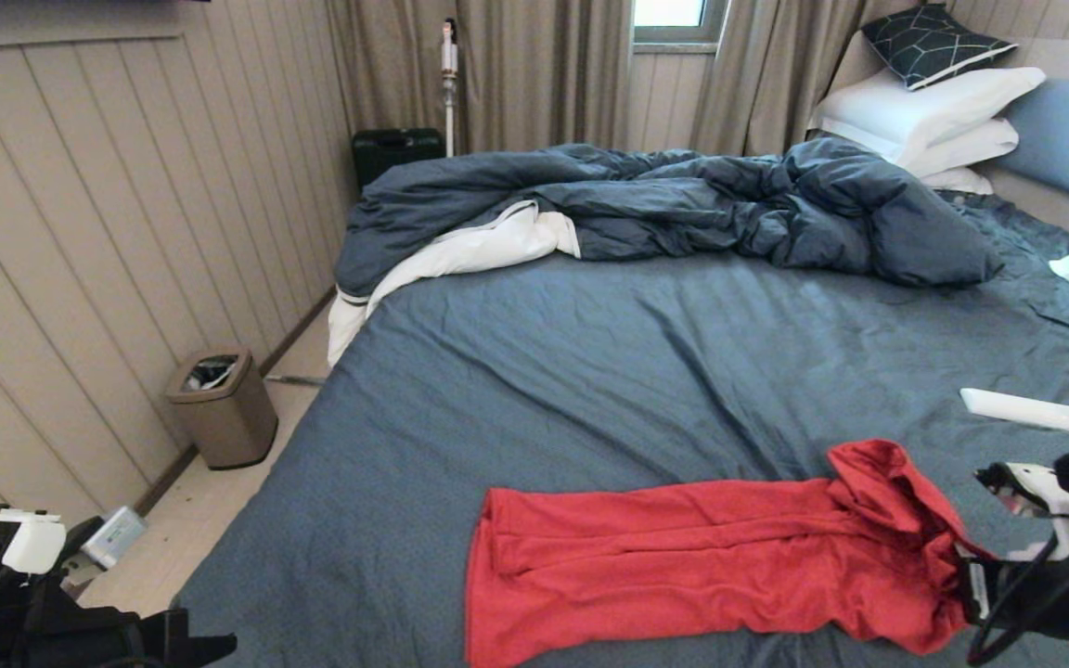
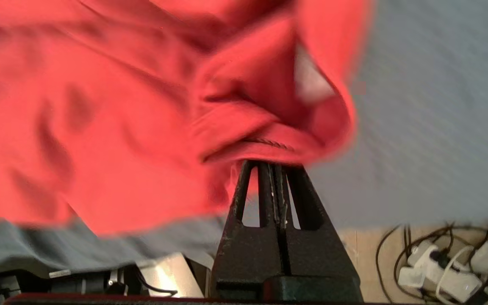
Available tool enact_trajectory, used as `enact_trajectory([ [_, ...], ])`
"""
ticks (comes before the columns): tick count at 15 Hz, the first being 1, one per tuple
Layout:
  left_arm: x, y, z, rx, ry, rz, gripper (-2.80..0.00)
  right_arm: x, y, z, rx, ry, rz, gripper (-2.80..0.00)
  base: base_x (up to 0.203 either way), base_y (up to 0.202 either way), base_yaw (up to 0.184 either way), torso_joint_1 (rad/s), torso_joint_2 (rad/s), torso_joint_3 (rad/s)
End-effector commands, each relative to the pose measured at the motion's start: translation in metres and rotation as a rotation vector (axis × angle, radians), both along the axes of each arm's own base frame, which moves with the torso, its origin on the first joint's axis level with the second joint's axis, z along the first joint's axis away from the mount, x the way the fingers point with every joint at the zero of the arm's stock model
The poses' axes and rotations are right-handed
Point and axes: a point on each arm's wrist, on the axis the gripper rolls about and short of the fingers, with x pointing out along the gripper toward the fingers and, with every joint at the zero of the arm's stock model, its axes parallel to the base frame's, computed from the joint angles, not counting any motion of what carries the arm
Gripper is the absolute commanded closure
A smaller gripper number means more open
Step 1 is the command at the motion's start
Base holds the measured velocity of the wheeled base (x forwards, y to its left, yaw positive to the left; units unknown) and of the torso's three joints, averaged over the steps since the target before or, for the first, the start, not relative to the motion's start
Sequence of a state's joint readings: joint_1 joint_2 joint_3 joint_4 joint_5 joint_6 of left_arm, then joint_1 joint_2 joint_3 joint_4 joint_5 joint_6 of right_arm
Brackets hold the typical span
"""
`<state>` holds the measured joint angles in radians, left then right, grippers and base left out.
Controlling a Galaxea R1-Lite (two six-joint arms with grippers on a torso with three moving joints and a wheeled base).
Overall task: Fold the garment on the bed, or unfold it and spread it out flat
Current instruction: Unford the red T-shirt
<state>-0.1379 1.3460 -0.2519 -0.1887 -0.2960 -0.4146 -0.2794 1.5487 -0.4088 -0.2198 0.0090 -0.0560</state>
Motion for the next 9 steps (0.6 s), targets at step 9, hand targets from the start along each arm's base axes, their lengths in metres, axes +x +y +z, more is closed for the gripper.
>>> enact_trajectory([
  [9, 0.006, -0.001, 0.005, -0.005, -0.025, -0.001, 0.00, -0.019, -0.036, 0.034, -0.042, -0.163, -0.077, 0.00, 0.000, 0.000, 0.000, 0.000, 0.00, 0.000],
])
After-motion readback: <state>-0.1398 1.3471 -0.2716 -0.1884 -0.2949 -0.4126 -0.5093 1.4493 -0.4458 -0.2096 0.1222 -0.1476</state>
